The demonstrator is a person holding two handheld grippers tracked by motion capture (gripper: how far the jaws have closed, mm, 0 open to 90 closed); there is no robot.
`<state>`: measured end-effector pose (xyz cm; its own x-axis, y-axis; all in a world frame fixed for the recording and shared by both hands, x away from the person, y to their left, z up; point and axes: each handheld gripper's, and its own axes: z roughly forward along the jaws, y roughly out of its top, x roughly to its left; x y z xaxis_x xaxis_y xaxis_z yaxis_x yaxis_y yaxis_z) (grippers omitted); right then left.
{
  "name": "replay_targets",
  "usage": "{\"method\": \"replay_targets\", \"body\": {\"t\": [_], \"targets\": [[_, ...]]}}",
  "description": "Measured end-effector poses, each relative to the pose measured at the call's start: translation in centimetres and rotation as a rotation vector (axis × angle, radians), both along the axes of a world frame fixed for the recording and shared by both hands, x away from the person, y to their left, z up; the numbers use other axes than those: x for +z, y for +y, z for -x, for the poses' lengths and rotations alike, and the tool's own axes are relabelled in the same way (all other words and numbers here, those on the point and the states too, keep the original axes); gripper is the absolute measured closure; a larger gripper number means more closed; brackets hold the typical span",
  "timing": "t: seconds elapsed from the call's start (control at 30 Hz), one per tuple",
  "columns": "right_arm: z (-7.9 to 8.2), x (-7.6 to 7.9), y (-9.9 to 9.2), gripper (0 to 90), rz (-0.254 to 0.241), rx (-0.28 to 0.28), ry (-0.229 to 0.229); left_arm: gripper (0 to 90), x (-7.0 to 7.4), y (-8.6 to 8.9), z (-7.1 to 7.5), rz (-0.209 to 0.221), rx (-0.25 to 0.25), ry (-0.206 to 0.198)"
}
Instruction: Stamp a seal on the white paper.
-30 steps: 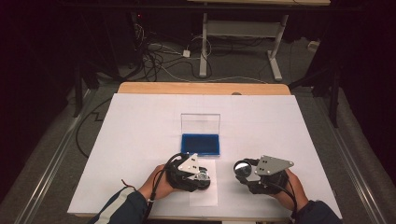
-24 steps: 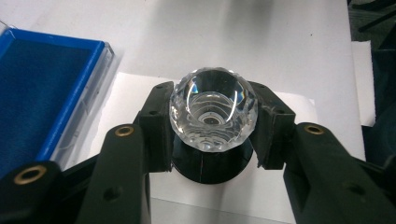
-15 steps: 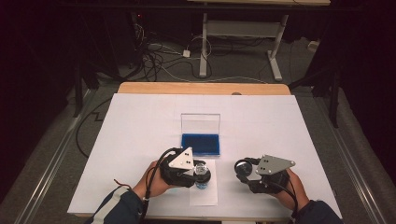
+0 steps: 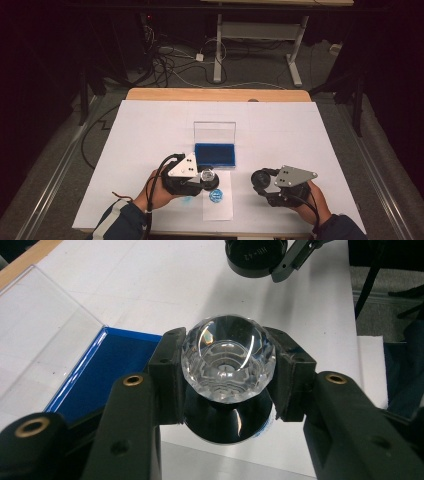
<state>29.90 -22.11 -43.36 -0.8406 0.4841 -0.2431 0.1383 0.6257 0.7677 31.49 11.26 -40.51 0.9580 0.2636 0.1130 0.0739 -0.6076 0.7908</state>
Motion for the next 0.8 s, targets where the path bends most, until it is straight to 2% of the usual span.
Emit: {"method": "replay_targets", "body": {"t": [0.57,0.8], "targets": [[0.0,0.2,0.1,38.1,-0.013,0.003,-0.005,54.3,-0.2,4.0,0.3,0.012,0.087,-0.016],[-0.1,0.2,0.1,38.2,-0.013,0.004,-0.005,54.2,-0.5,5.1,0.6,0.015,0.116,-0.022]]}}
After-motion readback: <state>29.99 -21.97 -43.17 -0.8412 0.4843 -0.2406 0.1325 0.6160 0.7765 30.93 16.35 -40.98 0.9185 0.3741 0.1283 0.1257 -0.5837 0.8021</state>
